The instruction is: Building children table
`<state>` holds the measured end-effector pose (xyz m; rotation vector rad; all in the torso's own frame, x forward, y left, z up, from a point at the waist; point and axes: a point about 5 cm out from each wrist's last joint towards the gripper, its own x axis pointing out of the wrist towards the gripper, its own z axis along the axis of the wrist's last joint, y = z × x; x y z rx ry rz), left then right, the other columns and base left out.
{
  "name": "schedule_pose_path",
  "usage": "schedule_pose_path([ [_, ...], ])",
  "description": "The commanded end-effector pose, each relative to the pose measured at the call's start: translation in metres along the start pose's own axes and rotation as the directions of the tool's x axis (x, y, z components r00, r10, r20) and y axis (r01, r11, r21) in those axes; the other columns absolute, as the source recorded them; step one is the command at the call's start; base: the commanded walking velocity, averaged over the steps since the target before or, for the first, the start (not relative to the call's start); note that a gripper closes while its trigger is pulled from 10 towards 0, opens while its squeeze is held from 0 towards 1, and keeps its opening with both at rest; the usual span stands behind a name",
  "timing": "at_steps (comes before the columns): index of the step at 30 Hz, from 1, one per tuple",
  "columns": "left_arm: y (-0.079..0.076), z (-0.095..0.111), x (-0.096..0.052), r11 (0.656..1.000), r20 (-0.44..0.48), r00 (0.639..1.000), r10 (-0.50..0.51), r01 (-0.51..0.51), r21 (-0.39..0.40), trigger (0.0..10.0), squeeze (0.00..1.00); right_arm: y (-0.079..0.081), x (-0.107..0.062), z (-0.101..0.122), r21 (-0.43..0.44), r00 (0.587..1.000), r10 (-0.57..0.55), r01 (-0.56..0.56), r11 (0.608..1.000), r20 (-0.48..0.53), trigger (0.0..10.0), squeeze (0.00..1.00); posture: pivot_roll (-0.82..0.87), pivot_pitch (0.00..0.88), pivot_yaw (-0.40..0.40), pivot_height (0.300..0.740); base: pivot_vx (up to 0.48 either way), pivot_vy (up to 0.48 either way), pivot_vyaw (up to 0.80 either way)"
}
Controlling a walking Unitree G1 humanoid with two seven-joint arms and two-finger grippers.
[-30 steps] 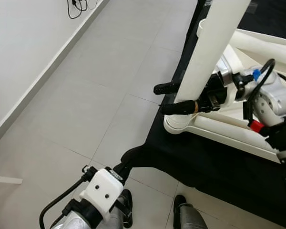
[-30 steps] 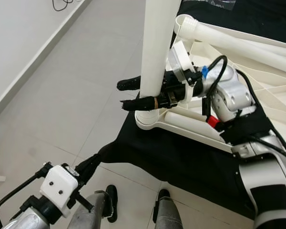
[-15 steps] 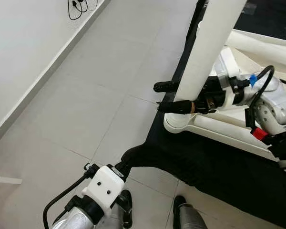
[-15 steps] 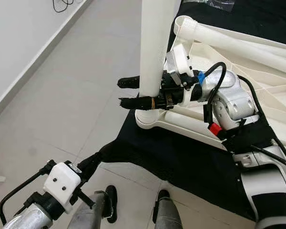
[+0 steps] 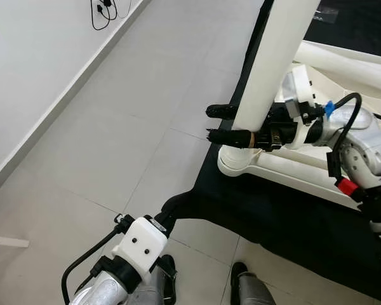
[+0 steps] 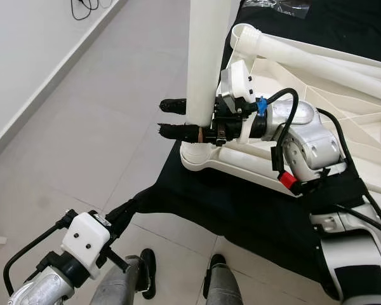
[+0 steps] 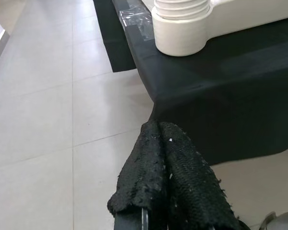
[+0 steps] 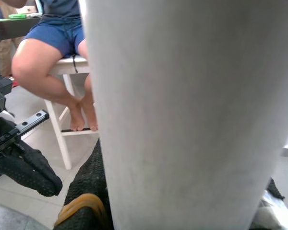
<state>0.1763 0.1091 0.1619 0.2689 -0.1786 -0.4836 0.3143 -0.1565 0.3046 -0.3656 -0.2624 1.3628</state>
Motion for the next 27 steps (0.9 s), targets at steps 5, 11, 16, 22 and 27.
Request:
schedule_pose_path([
  [5,-0.003,-0.006,-0.001,1.000,-0.019,1.000,-0.011,0.011,-0.025,10.0,0.00,0.006,-0.002,-0.015,0.047,0.998,-0.026,0.028,0.998,-0.052,10.0,0.00,0.08,0.328,0.043,0.740,0.000,0.000,0.00],
  [11,-0.003,-0.008,0.000,1.000,-0.017,1.000,-0.015,0.015,-0.022,10.0,0.00,0.012,-0.004,-0.018,0.058,0.995,-0.089,0.091,0.994,-0.048,10.0,0.00,0.07,0.318,0.045,0.740,0.000,0.000,0.00],
  [16,-0.003,-0.009,0.001,1.000,-0.016,1.000,-0.014,0.014,-0.022,10.0,0.00,0.018,-0.002,-0.021,0.062,0.992,-0.119,0.122,0.991,-0.052,10.0,0.00,0.07,0.315,0.045,0.740,0.000,0.000,0.00],
  [22,-0.002,-0.010,0.001,1.000,-0.014,1.000,-0.017,0.016,-0.020,10.0,0.00,0.021,0.001,-0.023,0.068,0.986,-0.158,0.161,0.985,-0.051,10.0,0.00,0.07,0.310,0.045,0.740,0.000,0.000,0.00],
  [27,-0.001,-0.011,0.002,1.000,-0.012,1.000,-0.016,0.016,-0.019,10.0,0.00,0.024,0.003,-0.024,0.062,0.976,-0.208,0.212,0.975,-0.064,10.0,0.00,0.06,0.312,0.047,0.740,0.000,0.000,0.00],
])
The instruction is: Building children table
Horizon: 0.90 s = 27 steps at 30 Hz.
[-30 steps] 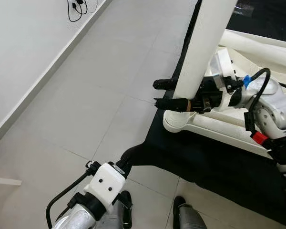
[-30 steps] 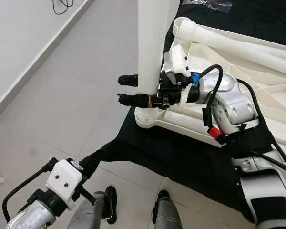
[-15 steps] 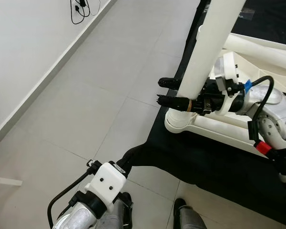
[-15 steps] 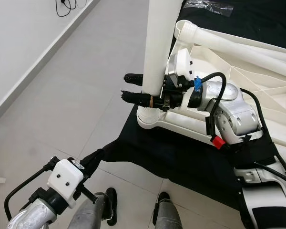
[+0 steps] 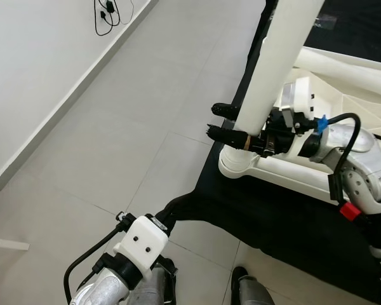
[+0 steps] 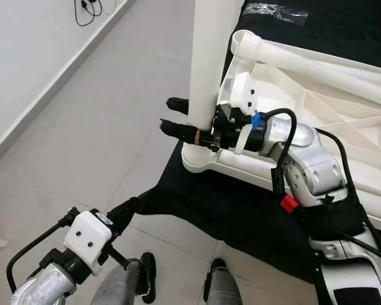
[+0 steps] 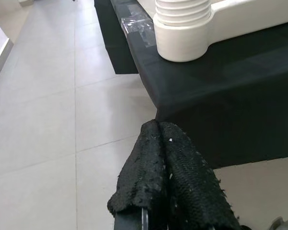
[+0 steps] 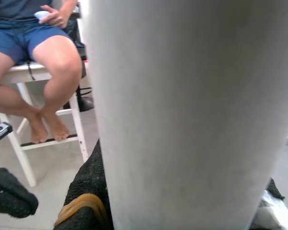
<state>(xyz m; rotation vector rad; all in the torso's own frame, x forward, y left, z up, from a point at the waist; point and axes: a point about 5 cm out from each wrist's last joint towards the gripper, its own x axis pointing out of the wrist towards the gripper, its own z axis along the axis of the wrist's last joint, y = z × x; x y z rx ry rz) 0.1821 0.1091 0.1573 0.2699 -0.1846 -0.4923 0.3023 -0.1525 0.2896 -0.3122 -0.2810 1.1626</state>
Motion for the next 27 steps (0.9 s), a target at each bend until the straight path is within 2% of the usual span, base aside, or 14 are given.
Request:
schedule_pose_path([
  [1,-0.002,-0.005,-0.003,1.000,-0.018,1.000,-0.008,0.008,-0.021,10.0,0.00,0.007,0.000,-0.016,0.044,0.998,-0.015,0.019,0.999,-0.068,10.0,0.00,0.06,0.312,0.047,0.740,0.000,0.000,0.00],
  [10,-0.001,-0.006,-0.002,1.000,-0.017,1.000,-0.007,0.007,-0.020,10.0,0.00,0.012,0.002,-0.019,0.053,0.993,-0.086,0.091,0.994,-0.085,10.0,0.00,0.05,0.312,0.050,0.740,0.000,0.000,0.00],
  [21,0.001,-0.008,0.000,1.000,-0.012,1.000,-0.011,0.011,-0.020,10.0,0.00,0.018,0.004,-0.026,0.074,0.969,-0.226,0.234,0.969,-0.095,10.0,0.00,0.04,0.309,0.052,0.740,0.000,0.000,0.00],
  [27,0.002,-0.009,0.001,1.000,-0.011,1.000,-0.006,0.006,-0.023,10.0,0.00,0.029,0.006,-0.031,0.096,0.955,-0.276,0.286,0.953,-0.108,10.0,0.00,0.03,0.309,0.053,0.740,0.000,0.000,0.00],
])
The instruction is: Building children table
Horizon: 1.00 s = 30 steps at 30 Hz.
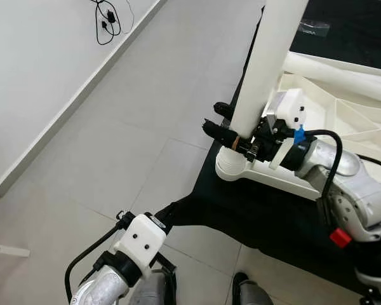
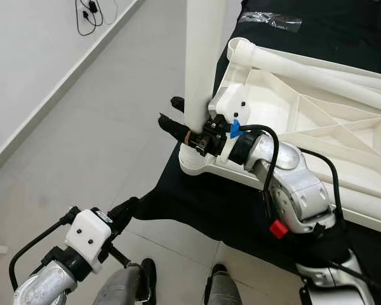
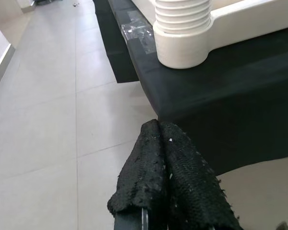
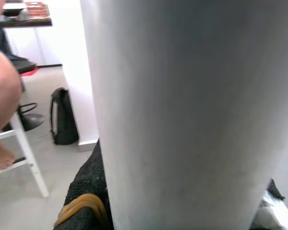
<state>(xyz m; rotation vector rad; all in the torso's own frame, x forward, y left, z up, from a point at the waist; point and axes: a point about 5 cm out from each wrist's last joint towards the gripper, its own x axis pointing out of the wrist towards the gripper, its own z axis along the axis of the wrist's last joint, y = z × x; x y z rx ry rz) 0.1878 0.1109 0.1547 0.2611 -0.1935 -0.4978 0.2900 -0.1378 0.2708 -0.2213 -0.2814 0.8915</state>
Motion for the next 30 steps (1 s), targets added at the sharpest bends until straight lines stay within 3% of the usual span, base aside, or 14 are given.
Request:
schedule_pose_path([
  [1,-0.002,-0.005,-0.003,1.000,-0.023,1.000,-0.003,0.002,-0.016,10.0,0.00,0.005,-0.003,-0.021,0.048,0.995,-0.024,0.028,0.998,-0.098,10.0,0.00,0.03,0.309,0.053,0.740,0.000,0.000,0.00],
  [6,-0.001,-0.006,-0.003,1.000,-0.021,1.000,-0.004,0.004,-0.016,10.0,0.00,0.008,-0.004,-0.020,0.045,0.992,-0.086,0.091,0.995,-0.097,10.0,0.00,0.02,0.308,0.053,0.740,0.000,0.000,0.00],
  [18,0.000,-0.007,-0.001,1.000,-0.017,1.000,0.000,0.000,-0.018,10.0,0.00,0.027,-0.001,-0.019,0.046,0.989,-0.098,0.104,0.994,-0.110,10.0,0.00,0.01,0.305,0.053,0.740,0.000,0.000,0.00],
  [30,-0.001,-0.008,0.001,1.000,-0.014,1.000,0.004,-0.004,-0.018,10.0,0.00,0.033,0.006,-0.014,0.023,0.991,-0.072,0.076,0.997,-0.116,10.0,0.00,0.01,0.300,0.044,0.740,0.000,0.000,0.00],
])
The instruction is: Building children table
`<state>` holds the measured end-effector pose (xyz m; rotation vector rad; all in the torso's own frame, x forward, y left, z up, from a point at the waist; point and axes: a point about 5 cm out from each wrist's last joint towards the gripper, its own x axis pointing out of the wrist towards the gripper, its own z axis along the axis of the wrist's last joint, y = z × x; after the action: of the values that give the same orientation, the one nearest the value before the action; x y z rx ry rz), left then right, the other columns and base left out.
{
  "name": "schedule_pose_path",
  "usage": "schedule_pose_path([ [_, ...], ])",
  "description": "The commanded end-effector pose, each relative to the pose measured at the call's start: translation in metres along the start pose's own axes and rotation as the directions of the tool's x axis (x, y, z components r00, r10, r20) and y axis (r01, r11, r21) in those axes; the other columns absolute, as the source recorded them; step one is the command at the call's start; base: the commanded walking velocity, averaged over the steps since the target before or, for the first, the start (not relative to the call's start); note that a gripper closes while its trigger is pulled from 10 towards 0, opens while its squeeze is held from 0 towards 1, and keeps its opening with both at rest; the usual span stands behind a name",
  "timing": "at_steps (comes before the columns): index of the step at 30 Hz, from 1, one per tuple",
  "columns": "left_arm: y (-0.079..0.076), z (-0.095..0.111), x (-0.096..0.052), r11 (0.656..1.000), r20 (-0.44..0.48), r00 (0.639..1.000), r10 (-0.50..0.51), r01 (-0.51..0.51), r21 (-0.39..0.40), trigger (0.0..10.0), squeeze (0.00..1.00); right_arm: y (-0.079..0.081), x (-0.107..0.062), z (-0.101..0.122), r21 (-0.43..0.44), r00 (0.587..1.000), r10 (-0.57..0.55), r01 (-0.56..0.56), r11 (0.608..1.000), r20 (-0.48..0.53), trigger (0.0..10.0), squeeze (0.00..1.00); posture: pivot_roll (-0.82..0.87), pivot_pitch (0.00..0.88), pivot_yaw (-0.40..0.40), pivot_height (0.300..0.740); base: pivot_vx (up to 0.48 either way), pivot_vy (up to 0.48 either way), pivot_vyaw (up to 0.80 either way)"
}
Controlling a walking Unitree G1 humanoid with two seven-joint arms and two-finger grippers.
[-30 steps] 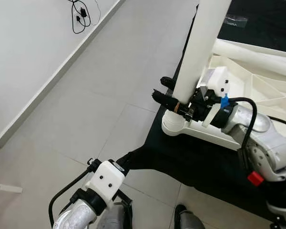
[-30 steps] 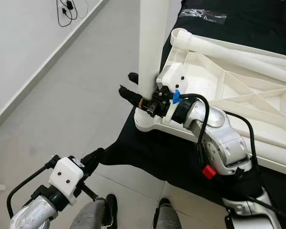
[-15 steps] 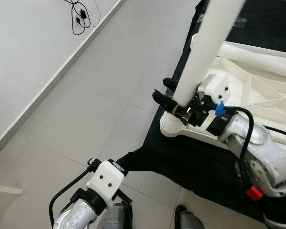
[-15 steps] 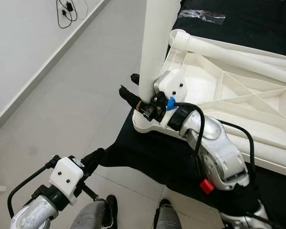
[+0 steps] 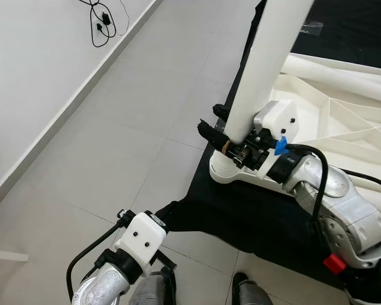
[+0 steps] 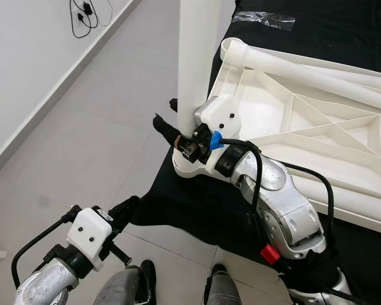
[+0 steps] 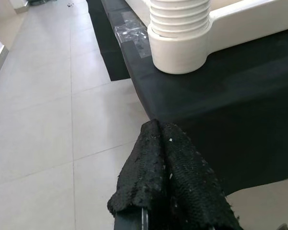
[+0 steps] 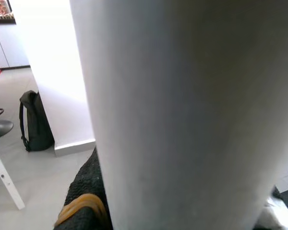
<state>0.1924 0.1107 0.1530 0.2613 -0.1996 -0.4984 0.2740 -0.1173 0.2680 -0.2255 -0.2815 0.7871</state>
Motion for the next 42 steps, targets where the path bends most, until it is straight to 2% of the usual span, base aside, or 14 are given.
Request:
schedule_pose_path([
  [1,-0.002,-0.005,-0.003,1.000,-0.020,1.000,0.004,-0.004,-0.019,10.0,0.00,0.008,-0.001,-0.018,0.037,0.994,0.030,-0.026,0.999,-0.100,10.0,0.00,0.01,0.300,0.044,0.740,0.000,0.000,0.00],
  [17,-0.004,-0.006,-0.001,1.000,-0.014,1.000,0.011,-0.011,-0.019,10.0,0.00,0.017,0.006,-0.019,0.026,0.987,0.058,-0.054,0.998,-0.147,10.0,0.00,0.00,0.287,0.026,0.740,0.000,0.000,0.00],
  [24,-0.003,-0.006,-0.001,1.000,-0.014,1.000,0.015,-0.015,-0.019,10.0,0.00,0.011,0.005,-0.025,0.033,0.981,-0.032,0.039,0.999,-0.191,10.0,0.00,0.00,0.290,0.024,0.740,0.000,0.000,0.00],
  [29,-0.003,-0.007,-0.001,1.000,-0.012,1.000,0.016,-0.016,-0.019,10.0,0.00,0.025,0.003,-0.032,0.076,0.972,-0.067,0.087,0.993,-0.224,10.0,0.00,-0.01,0.293,0.025,0.740,0.000,0.000,0.00],
  [36,-0.003,-0.007,0.000,1.000,-0.012,1.000,0.016,-0.017,-0.016,10.0,0.00,0.029,0.006,-0.034,0.124,0.958,-0.186,0.217,0.968,-0.220,10.0,0.00,0.00,0.291,0.025,0.740,0.000,0.000,0.00],
  [42,-0.002,-0.007,0.000,1.000,-0.011,1.000,0.015,-0.015,-0.014,10.0,0.00,0.035,0.007,-0.033,0.138,0.952,-0.223,0.255,0.957,-0.210,10.0,0.00,0.00,0.289,0.026,0.740,0.000,0.000,0.00],
])
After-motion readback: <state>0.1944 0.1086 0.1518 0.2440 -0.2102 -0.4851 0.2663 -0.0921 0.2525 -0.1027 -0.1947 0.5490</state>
